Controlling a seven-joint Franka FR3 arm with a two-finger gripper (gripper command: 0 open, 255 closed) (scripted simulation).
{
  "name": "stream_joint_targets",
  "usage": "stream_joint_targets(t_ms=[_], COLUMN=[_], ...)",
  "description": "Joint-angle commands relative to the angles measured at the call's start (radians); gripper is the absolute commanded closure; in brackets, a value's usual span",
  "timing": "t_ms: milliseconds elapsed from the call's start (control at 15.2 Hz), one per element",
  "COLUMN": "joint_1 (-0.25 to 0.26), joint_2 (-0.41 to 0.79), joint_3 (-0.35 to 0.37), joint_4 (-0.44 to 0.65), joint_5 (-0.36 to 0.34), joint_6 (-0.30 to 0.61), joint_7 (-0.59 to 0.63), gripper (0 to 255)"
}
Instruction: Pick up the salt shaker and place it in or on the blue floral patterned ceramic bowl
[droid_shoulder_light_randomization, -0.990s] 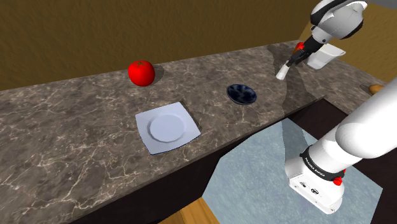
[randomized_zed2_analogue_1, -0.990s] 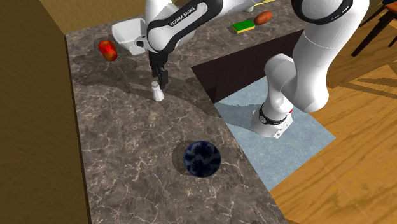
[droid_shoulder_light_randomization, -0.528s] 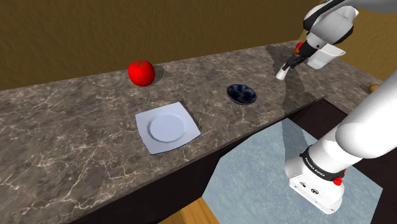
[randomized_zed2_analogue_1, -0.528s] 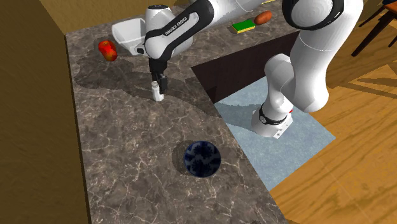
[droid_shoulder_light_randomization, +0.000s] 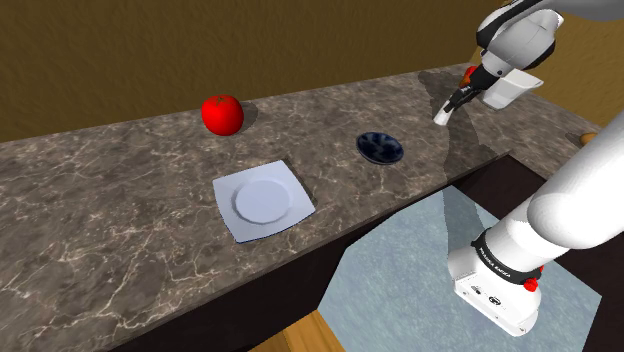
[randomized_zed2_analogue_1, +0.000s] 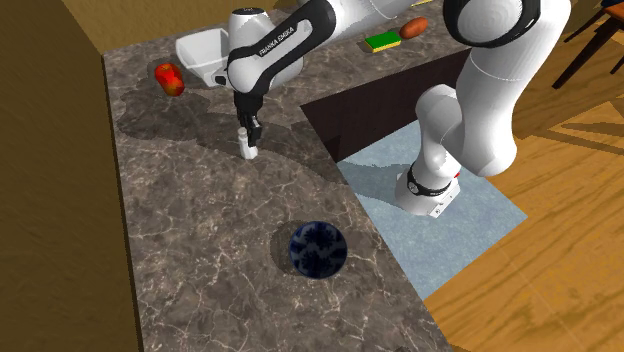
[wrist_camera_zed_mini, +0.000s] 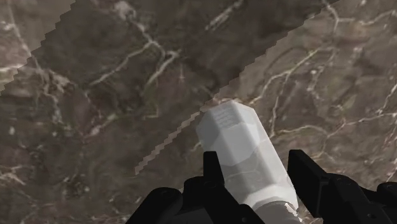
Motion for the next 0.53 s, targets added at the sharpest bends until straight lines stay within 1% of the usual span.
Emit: stream_joint_targets(t_ms=[0,396,462], joint_1=[0.0,0.0,0.002], joint_2=[0.0,0.0,-0.012], joint_3=[0.0,0.0,-0.002], joint_4=[0.0,0.0,0.003], joint_5=[0.0,0.0,-0.016], joint_6=[0.0,0.0,-0.009], joint_7=[0.0,0.0,0.013], gripper=[255,255,255])
